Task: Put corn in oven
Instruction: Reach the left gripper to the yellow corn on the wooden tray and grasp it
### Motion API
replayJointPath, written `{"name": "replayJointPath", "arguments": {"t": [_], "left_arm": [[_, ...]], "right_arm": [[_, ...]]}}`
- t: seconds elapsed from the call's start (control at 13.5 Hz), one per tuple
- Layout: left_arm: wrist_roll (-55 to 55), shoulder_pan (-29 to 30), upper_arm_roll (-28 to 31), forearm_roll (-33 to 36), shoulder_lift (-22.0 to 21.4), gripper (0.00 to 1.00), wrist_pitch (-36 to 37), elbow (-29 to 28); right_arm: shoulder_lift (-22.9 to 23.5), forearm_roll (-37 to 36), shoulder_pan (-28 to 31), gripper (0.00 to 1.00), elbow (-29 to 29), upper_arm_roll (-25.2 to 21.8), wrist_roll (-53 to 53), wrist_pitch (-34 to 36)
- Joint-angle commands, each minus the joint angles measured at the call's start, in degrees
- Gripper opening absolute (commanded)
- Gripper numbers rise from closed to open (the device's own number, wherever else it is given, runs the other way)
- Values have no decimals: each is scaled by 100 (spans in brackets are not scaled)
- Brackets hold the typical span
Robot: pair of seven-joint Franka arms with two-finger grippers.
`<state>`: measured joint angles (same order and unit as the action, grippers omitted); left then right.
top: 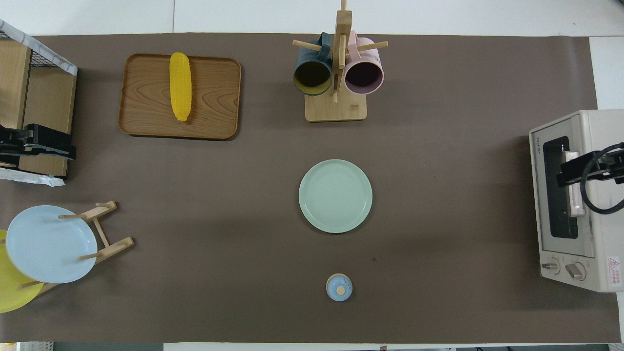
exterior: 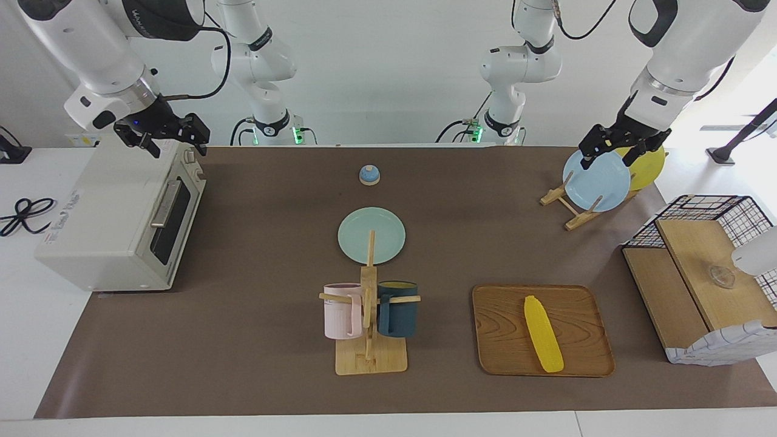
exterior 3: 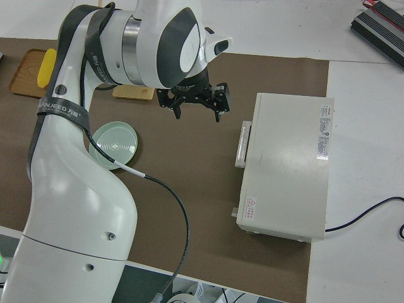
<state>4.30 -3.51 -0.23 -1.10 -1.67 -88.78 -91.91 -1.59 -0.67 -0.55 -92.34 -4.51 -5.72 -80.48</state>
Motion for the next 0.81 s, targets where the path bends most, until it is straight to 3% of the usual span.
{"name": "replayJointPath", "arguments": {"t": [0.0,0.44,0.74], "left_arm": [[62,-62,14,101,-70,100,80,6],[35,-62,14,84,-79,100,54,-20],[9,-63,5,40,0,100,-491,-169]], "right_arm": [[1,146,47,100,6,11,63,-12],[9,146,47,100,6,11,63,-12],[1,146,47,100,-3,11,54,-12]]}}
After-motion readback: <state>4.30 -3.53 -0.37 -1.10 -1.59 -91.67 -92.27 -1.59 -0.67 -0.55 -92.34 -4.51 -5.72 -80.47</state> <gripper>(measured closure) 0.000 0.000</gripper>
